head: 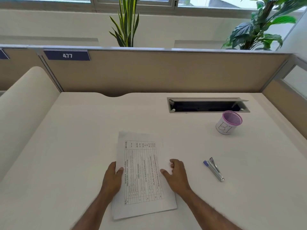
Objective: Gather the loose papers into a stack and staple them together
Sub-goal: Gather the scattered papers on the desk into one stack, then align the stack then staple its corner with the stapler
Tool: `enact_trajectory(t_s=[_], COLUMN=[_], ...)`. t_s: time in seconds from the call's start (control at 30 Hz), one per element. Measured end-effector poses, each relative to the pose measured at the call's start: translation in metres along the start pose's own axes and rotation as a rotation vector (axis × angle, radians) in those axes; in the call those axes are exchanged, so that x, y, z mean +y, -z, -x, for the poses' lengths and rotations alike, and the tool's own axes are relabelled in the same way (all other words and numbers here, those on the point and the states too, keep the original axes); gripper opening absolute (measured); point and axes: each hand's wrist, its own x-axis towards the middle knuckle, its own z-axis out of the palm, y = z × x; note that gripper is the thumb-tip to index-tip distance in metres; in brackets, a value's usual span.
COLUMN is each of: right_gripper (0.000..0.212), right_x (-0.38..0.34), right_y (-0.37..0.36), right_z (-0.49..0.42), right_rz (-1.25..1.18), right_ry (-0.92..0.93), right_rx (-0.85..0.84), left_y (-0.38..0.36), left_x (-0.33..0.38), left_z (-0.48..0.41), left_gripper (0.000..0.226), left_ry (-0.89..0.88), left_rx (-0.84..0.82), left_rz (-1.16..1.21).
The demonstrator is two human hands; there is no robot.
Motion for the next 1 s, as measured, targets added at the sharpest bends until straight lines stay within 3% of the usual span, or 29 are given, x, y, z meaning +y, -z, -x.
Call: enact_trajectory(t_s=[0.17,0.27,0.33,0.6,0.67,1.0], right_gripper=[0.063,0.034,0.018,0.019,0.021,0.03], right_x=[-0.005,-0.024,-0.041,-0.085,-0.084,-0.077], right_y=[0.02,0.034,0.044,0.097,0.099,0.088], right_z=[-0.009,-0.007,-0.005,0.01,0.013,0.026], right_rz=[-0.201,-0.456,-0.527,-0.529,-0.521,-0.575], right_ry=[-0.098,-0.054,0.045,0.366,0.382,0.4], right_rx=[-0.021,-0.126,-0.093,0.108,0.142,0.191], left_y=[-0.001,-0.002,-0.003,-0.015,-0.016,-0.027], left_x=[0.011,0.024,0.038,0.094,0.098,0.109], left_z=[0.013,0.019,0.023,0.036,0.037,0.052], left_gripper=[0.017,0.014,0.014,0.023,0.03,0.01], left_ry=[-0.099,-0.188,-0.283,-0.571,-0.586,-0.583], left_rx=[-0.069,-0.09,-0.093,-0.062,-0.046,-0.005], left_rz=[0.101,0.146,0.155,0.247,0.27,0.303])
